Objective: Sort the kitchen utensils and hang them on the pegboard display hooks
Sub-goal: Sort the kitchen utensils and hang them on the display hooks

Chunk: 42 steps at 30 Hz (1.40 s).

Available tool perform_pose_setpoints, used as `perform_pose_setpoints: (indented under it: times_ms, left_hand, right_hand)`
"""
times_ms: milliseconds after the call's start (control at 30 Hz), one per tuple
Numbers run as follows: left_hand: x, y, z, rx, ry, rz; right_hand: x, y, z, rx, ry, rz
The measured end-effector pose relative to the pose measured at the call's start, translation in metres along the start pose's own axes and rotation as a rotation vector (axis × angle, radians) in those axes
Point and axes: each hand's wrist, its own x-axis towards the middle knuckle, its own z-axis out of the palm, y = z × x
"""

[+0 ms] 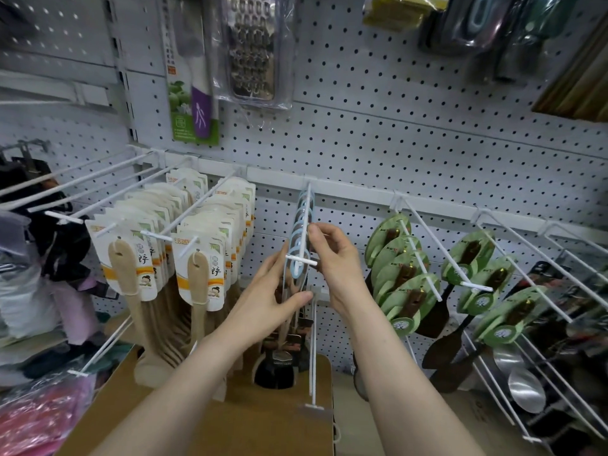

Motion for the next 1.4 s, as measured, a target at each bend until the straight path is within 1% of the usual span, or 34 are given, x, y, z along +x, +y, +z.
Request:
perform_pose_setpoints:
  times_ms: [67, 133, 200, 267, 333, 467, 533, 600, 700, 733, 833, 967, 1100, 1200, 1267, 1333, 1367, 1400]
  left_hand:
    - [0.0, 0.0, -0.001, -0.007, -0.004, 0.004]
    - [-0.006, 0.0, -0.002, -0.053, 0.044, 0.025]
    - [-0.013, 0.001, 0.0, -0.102, 0.121, 0.028]
    - [-0.018, 0.002, 0.001, -0.099, 0.173, 0.036]
    - [-0.017, 0.006, 0.001, -0.114, 0.165, 0.053]
    - [-0.009, 0.012, -0.004, -0.199, 0.086, 0.073]
    - [-0.006, 0.007, -0.007, -0.293, 0.052, 0.051]
    - [-0.005, 0.0, -0.008, -0.439, 0.059, -0.009]
    - [0.003, -0.004, -0.01, -0.781, 0.113, -0.181]
    - [0.007, -0.003, -0.012, -0.837, 0.111, -0.225]
    - [0.024, 0.003, -0.013, -0.81, 0.026, -0.291]
    - [0.043, 0.012, -0.013, -0.813, -0.056, -0.322]
    - [0.055, 0.013, -0.012, -0.754, -0.076, -0.323]
    - [0.062, 0.012, -0.011, -0.736, -0.054, -0.348]
    - [0.064, 0.011, -0.012, -0.735, -0.033, -0.35]
    - [0.059, 0.009, -0.013, -0.736, 0.032, -0.299]
    - [0.054, 0.01, -0.014, -0.731, 0.078, -0.26]
    - [0.049, 0.011, -0.015, -0.727, 0.12, -0.232]
  right_hand:
    - [-0.001, 0.002, -0.001, -0.043, 0.061, -0.072]
    - [-0.005, 0.006, -0.005, -0.087, 0.053, -0.147]
    - [-0.01, 0.009, -0.007, -0.102, 0.0, -0.147]
    - [-0.011, 0.013, -0.008, -0.114, -0.011, -0.132]
    - [-0.011, 0.014, -0.008, -0.114, -0.006, -0.123]
    - [-0.009, 0.012, -0.006, -0.141, 0.009, -0.121]
    - [-0.005, 0.011, -0.006, -0.123, 0.053, -0.141]
    - [0.001, 0.008, -0.008, -0.131, 0.077, -0.128]
    - [0.012, 0.006, -0.012, -0.166, 0.009, -0.053]
    - [0.017, 0.007, -0.011, -0.173, -0.028, -0.02]
    - [0.032, 0.016, -0.007, -0.209, -0.099, 0.052]
    - [0.046, 0.031, -0.005, -0.254, -0.073, 0.078]
    - [0.06, 0.039, -0.004, -0.286, -0.039, 0.082]
    - [0.065, 0.038, -0.003, -0.311, -0.029, 0.092]
    - [0.062, 0.032, -0.005, -0.277, 0.022, 0.065]
    - [0.053, 0.027, -0.011, -0.188, 0.077, 0.022]
    - [0.046, 0.024, -0.013, -0.153, 0.072, -0.008]
    - [0.039, 0.021, -0.015, -0.128, 0.028, -0.029]
